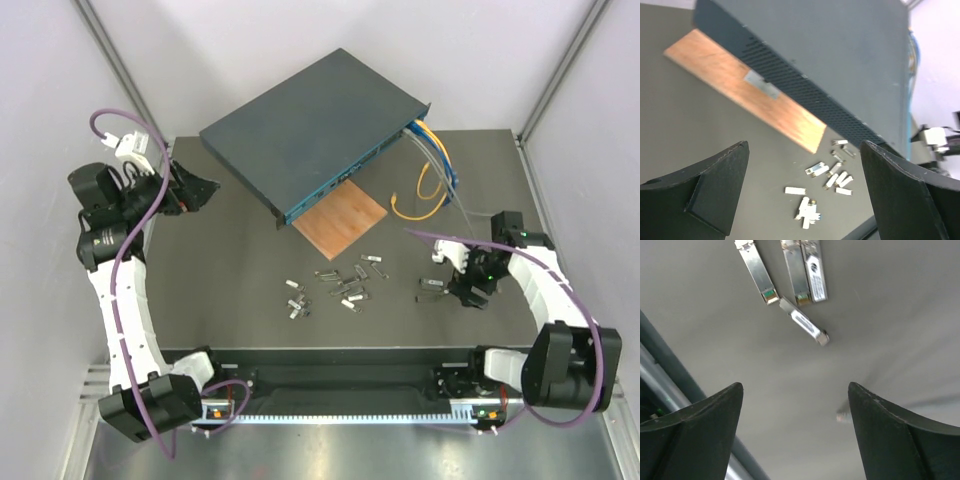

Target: Insert the plug into the switch port

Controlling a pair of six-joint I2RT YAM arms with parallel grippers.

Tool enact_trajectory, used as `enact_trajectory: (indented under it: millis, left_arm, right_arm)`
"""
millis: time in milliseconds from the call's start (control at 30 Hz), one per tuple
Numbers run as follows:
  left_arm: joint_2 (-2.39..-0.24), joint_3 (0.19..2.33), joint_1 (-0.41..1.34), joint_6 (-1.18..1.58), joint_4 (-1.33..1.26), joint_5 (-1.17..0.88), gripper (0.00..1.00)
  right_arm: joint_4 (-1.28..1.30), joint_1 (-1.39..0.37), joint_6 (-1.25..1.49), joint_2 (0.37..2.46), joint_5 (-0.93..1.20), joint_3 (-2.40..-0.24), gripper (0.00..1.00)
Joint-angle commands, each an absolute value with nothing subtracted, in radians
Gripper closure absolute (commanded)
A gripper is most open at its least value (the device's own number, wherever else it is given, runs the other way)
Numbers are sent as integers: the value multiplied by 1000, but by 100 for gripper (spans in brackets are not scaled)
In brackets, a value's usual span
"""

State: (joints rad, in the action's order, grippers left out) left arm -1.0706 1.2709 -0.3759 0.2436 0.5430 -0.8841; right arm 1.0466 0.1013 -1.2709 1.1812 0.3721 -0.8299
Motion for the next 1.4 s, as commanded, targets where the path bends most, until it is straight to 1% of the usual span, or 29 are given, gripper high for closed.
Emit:
enact_trajectory:
  millis: [0, 33, 100, 133, 300, 367, 500, 567, 667, 700, 767, 800, 900, 933, 1100, 1200, 1300, 1333, 1367]
  left_arm:
    - [-1045, 1261, -365, 293, 425, -977, 4]
    - [-1045, 1261, -367, 301, 422, -977, 4]
    - [-1045, 1256, -365, 307, 416, -979, 4]
    - [-1046, 1252, -365, 310, 413, -979, 5]
    - [-1037, 1230, -362, 325, 391, -982, 5]
    - [-1038, 1227, -362, 330, 387, -986, 5]
    - [-1040, 1223, -359, 354, 362, -992, 5]
    - [-1045, 1223, -359, 362, 357, -991, 6]
    - [-1052, 1223, -338, 370, 356, -977, 9]
    - [-1052, 1221, -333, 370, 356, -970, 9]
    - [-1052, 1223, -318, 367, 356, -953, 10]
    - [-1052, 1226, -310, 361, 354, -942, 10]
    - [-1055, 1235, -299, 365, 342, -933, 10]
    - [-1058, 1239, -299, 368, 339, -934, 11]
    - [-1069, 1282, -265, 345, 322, -937, 11]
    - [-1071, 1304, -226, 301, 322, -937, 11]
    - [-1074, 1318, -167, 239, 334, -937, 11]
    - [-1074, 1319, -149, 221, 342, -937, 11]
    - [-1071, 1319, -109, 180, 345, -937, 11]
  right_arm:
    - [908, 66, -1371, 1221, 420, -801, 19]
    - [891, 51, -1373, 1233, 419, -792, 24]
    - [867, 26, -1370, 1267, 407, -784, 26]
    - [842, 20, -1370, 1279, 402, -781, 29]
    - [767, 8, -1362, 1338, 365, -756, 35]
    - [727, -26, -1368, 1359, 344, -736, 36]
    - [692, -40, -1397, 1382, 315, -701, 44]
    - [677, -46, -1413, 1385, 296, -680, 46]
    - [660, -55, -1427, 1381, 279, -650, 55]
    - [658, -60, -1428, 1382, 275, -644, 63]
    - [669, -60, -1428, 1381, 267, -640, 72]
    - [692, -60, -1424, 1381, 267, -643, 80]
    - [742, -60, -1405, 1356, 284, -669, 92]
    - [779, -60, -1398, 1344, 302, -692, 100]
    - [922, -41, -1319, 1244, 399, -799, 100]
    - [1034, -38, -1256, 1216, 497, -909, 100]
    - [1133, -38, -1181, 1216, 638, -1037, 100]
    - [1156, -38, -1137, 1226, 726, -1104, 100]
    - [1205, -38, -1117, 1232, 771, -1136, 100]
